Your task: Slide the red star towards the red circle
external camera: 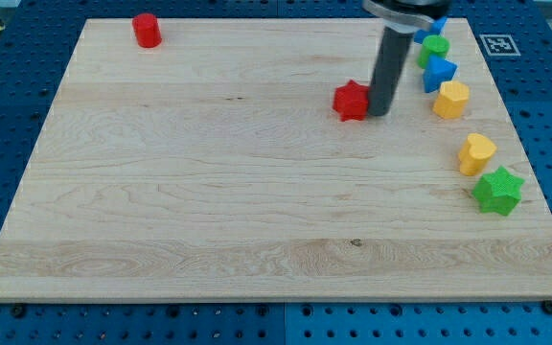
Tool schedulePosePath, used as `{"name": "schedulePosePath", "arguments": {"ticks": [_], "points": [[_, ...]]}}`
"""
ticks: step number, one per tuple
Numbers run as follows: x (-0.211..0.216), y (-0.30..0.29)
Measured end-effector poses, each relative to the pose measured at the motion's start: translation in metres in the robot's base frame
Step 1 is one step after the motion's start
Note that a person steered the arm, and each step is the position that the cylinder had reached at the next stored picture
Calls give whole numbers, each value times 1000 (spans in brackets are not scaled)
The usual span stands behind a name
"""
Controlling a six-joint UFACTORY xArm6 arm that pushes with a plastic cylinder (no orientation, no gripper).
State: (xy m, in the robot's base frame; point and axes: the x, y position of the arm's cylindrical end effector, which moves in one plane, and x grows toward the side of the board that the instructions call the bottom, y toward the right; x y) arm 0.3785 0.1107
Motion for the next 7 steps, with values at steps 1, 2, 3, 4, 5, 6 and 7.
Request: {"name": "schedulePosePath", "arguments": {"ticks": [1,2,3,4,5,6,7], "points": [[-8,-45],[-8,-88],[-11,-136],[-22,-179],[-33,-221],[-51,-252],[-60,-253]]}}
